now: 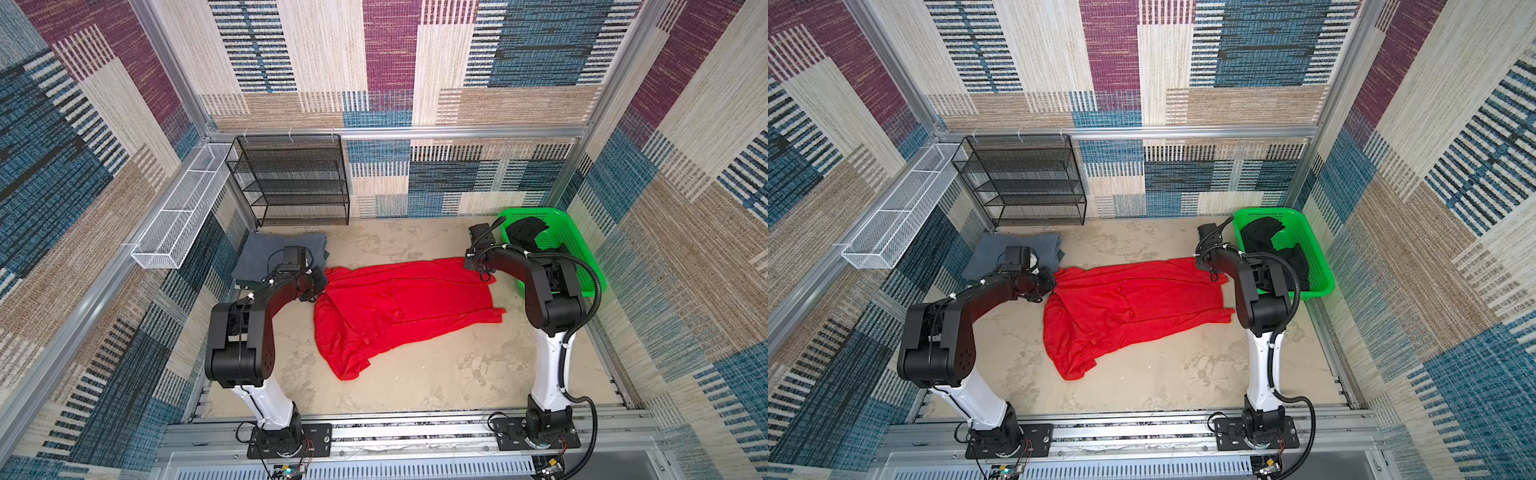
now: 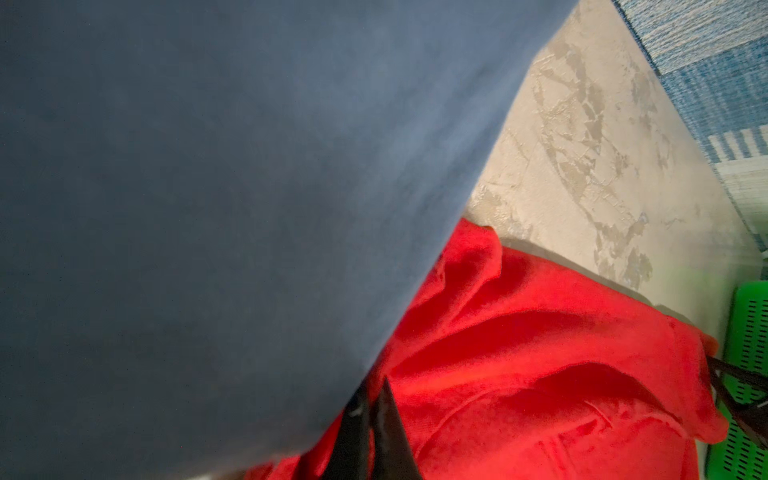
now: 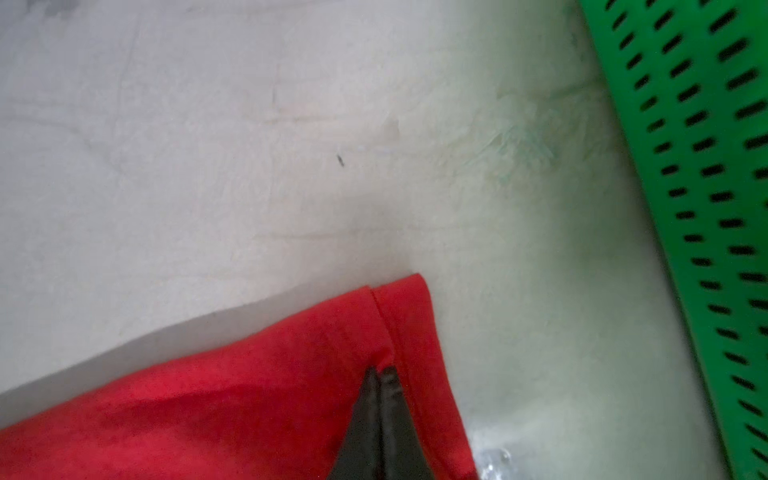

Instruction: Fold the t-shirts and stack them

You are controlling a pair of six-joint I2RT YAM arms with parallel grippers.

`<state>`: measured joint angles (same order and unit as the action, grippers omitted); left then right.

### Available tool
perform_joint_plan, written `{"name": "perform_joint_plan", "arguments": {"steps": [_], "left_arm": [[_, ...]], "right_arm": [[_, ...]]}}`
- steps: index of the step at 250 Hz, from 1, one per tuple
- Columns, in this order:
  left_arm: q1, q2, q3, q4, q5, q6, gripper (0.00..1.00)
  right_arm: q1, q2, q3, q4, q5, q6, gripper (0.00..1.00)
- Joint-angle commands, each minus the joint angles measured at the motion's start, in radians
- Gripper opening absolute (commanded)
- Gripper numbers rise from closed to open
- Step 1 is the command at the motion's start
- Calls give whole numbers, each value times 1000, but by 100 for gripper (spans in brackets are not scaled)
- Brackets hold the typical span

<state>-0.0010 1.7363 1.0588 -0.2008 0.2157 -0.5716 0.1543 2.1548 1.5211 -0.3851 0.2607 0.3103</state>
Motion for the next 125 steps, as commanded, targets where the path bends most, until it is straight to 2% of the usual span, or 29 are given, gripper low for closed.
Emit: {"name": "perform_joint_plan", "arguments": {"steps": [1, 125], "left_arm": [[5, 0, 11, -14, -8, 14, 0], [22, 35, 35, -17, 10, 10, 0]], "right_arm": [[-7, 14, 13, -8, -11, -10, 0], [-38, 57, 130, -34, -33, -11, 0]]}}
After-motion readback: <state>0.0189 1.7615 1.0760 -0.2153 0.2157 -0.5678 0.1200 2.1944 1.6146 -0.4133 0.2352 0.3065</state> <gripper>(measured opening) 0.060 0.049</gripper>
